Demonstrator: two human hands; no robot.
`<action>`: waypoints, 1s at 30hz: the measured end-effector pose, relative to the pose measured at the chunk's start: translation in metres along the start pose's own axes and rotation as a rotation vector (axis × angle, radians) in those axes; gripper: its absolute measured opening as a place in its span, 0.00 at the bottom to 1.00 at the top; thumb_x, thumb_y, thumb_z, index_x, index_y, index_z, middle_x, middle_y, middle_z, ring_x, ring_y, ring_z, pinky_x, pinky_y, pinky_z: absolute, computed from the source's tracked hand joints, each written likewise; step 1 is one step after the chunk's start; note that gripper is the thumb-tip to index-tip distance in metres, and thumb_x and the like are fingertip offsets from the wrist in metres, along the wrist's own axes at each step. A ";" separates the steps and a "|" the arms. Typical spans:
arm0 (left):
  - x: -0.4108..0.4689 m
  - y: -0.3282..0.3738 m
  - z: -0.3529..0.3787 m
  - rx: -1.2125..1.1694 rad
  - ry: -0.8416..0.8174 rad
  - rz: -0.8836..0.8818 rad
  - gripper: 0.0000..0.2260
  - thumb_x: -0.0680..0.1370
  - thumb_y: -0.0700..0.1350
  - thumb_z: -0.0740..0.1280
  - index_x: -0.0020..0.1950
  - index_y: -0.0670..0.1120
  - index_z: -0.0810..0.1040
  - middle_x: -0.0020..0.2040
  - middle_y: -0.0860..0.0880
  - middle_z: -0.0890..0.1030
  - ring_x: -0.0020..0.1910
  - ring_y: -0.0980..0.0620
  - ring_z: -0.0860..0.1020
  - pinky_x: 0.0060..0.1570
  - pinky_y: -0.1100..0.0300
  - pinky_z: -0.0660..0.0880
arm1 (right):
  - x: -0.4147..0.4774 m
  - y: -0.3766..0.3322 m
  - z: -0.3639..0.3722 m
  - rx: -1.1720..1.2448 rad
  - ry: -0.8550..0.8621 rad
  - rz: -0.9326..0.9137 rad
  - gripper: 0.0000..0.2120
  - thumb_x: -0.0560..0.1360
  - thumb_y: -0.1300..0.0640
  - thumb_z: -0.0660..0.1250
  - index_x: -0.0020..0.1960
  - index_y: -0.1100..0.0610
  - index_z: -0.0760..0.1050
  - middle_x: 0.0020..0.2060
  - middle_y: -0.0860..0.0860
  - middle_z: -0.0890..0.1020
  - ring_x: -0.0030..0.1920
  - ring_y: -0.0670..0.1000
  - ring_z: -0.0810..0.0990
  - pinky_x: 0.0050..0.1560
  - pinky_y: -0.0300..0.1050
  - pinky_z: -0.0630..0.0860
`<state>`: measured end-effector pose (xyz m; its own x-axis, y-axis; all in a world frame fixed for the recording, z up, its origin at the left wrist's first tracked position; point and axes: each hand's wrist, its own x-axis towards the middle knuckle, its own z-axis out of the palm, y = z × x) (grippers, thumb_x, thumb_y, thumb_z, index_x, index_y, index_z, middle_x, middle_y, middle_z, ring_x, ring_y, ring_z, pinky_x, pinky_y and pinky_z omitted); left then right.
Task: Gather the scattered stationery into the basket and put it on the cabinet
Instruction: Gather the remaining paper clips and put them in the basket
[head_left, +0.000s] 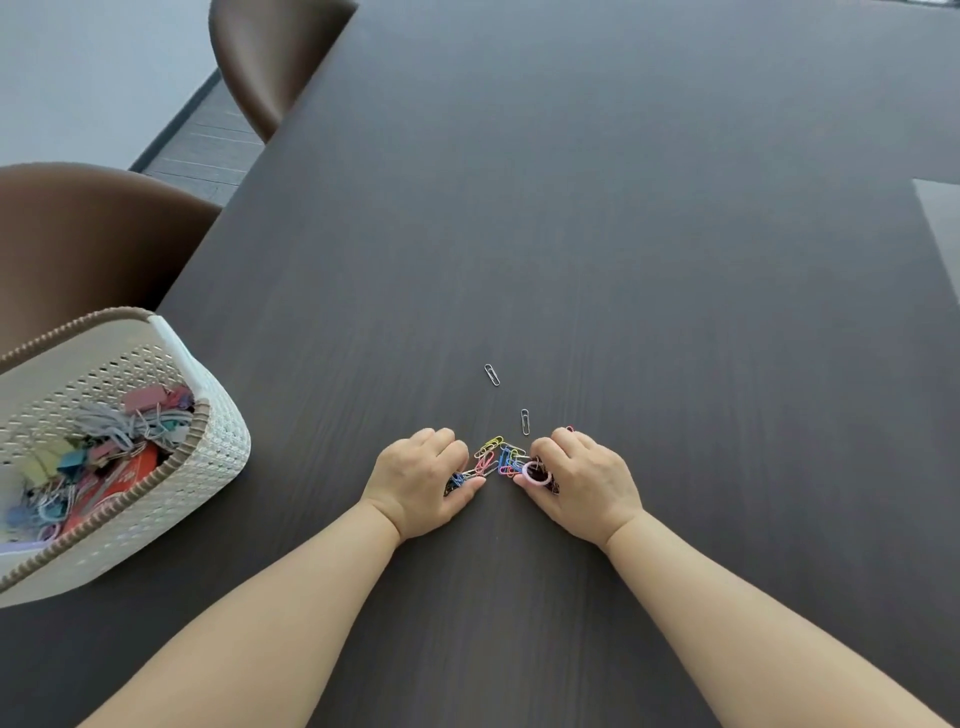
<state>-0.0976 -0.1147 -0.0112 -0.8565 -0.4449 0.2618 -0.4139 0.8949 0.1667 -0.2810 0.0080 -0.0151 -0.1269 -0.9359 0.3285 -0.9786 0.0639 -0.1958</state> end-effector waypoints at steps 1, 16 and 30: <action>0.000 0.000 0.000 0.011 0.012 0.004 0.15 0.72 0.57 0.60 0.34 0.47 0.72 0.32 0.50 0.73 0.29 0.50 0.72 0.25 0.60 0.68 | -0.001 0.000 0.000 0.003 0.004 0.003 0.16 0.72 0.42 0.60 0.39 0.55 0.73 0.31 0.49 0.74 0.30 0.52 0.74 0.28 0.41 0.70; -0.020 0.014 -0.018 0.020 0.032 -0.211 0.18 0.70 0.59 0.57 0.29 0.46 0.71 0.22 0.52 0.72 0.19 0.53 0.72 0.18 0.69 0.58 | 0.005 -0.016 -0.021 -0.205 -0.082 0.071 0.21 0.72 0.45 0.54 0.25 0.55 0.67 0.16 0.49 0.70 0.16 0.54 0.69 0.23 0.33 0.51; -0.087 -0.100 -0.217 0.091 0.336 -0.366 0.26 0.78 0.62 0.52 0.37 0.46 0.78 0.31 0.51 0.78 0.27 0.51 0.76 0.26 0.65 0.64 | 0.123 -0.159 -0.094 0.040 0.206 0.004 0.17 0.74 0.47 0.56 0.32 0.53 0.55 0.21 0.46 0.57 0.22 0.55 0.55 0.26 0.29 0.44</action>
<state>0.0852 -0.1734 0.1557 -0.5098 -0.7033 0.4955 -0.7064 0.6709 0.2255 -0.1566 -0.0843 0.1435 -0.1655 -0.8448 0.5088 -0.9713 0.0501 -0.2327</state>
